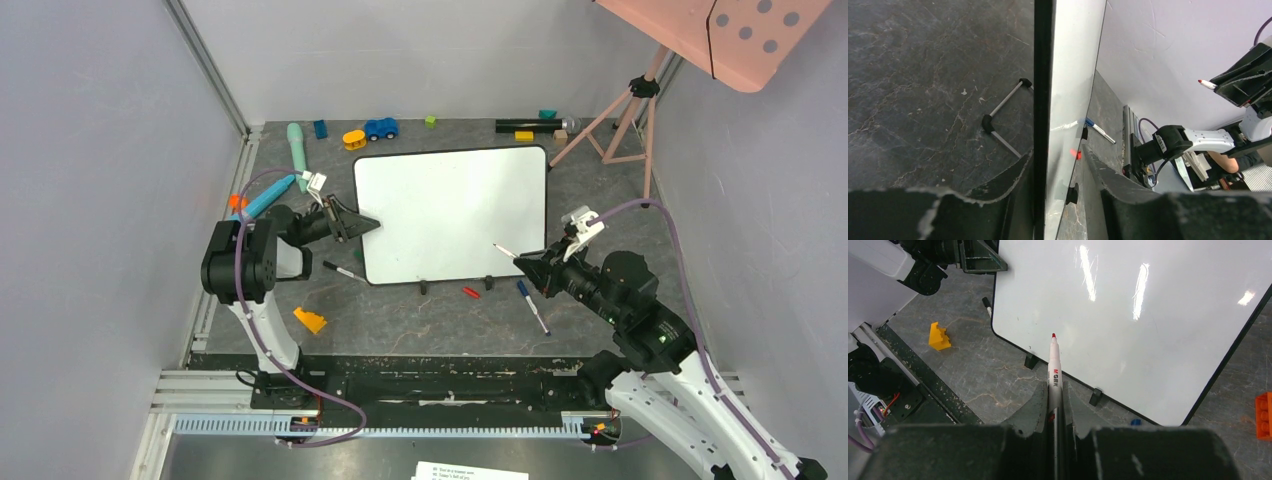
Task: Write a sentence on the whiteboard
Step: Hold the whiteboard on the whiteboard stand.
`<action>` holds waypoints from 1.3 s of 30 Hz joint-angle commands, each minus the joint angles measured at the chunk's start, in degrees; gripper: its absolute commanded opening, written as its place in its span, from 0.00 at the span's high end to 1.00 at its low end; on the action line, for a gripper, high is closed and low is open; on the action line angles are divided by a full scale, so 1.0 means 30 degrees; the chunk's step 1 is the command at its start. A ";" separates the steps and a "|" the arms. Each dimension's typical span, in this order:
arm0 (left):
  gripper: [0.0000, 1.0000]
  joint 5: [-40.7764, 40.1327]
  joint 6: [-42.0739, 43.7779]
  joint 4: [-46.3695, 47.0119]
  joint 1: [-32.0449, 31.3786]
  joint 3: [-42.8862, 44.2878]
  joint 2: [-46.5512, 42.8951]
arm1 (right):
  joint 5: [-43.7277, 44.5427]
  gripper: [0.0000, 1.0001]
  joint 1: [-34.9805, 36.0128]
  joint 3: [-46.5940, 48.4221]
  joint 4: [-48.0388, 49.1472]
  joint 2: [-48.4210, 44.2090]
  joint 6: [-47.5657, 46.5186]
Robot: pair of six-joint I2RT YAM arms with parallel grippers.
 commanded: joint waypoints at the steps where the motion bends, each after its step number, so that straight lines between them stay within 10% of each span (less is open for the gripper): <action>1: 0.61 0.0882 -0.0182 0.1683 -0.0533 0.0750 0.0469 | 0.0390 1.00 0.0017 0.0119 0.0437 -0.0516 0.0379; 24: 0.64 -0.0099 0.1503 0.1217 -0.0241 -0.0899 -0.1069 | 0.0291 1.00 0.0012 0.1181 0.0191 0.0169 0.0121; 39: 0.49 -0.0406 0.2342 0.1683 -0.0349 -0.1202 -0.1071 | -0.0049 1.00 0.0007 0.1777 0.0207 0.1106 -0.1028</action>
